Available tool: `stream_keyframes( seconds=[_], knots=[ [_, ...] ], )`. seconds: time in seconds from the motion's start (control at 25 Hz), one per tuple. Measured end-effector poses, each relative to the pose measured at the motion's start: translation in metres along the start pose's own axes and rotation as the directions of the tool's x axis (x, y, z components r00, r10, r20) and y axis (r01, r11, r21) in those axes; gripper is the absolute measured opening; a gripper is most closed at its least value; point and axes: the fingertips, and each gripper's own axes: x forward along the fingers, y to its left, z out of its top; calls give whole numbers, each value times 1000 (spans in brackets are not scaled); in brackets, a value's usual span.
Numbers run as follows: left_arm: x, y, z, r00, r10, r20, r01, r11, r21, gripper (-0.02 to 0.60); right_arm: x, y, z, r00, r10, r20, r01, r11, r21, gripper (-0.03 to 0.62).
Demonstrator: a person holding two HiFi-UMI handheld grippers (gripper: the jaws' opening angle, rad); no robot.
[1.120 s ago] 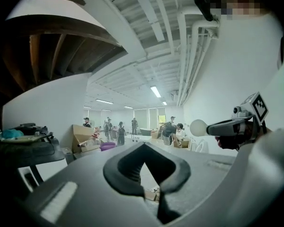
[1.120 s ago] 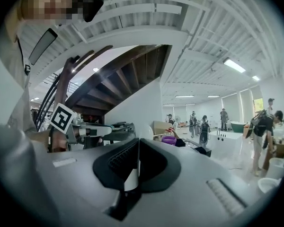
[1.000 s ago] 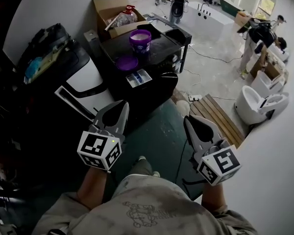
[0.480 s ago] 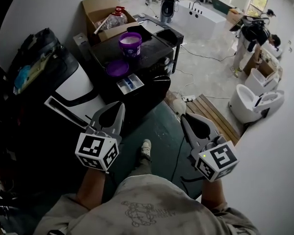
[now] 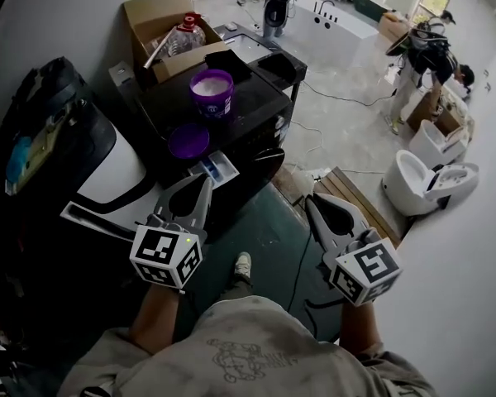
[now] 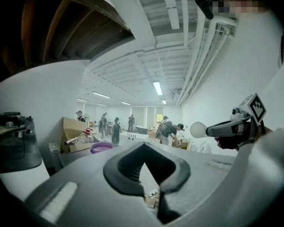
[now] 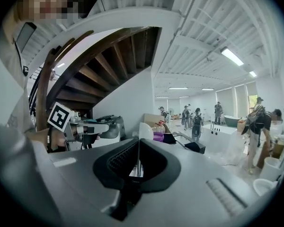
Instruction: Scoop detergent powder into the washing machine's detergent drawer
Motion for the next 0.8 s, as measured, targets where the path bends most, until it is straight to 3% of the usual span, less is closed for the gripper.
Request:
stream_keyframes(
  seconds=[0.44, 0.8],
  knots=[
    [116, 101, 19, 1000, -22, -19, 22, 1000, 0, 0, 150, -41, 25, 997, 50, -57, -51, 999, -11, 35],
    [153, 137, 12, 998, -54, -25, 53, 998, -44, 0, 204, -54, 30, 992, 54, -112, -55, 998, -13, 35]
  ],
)
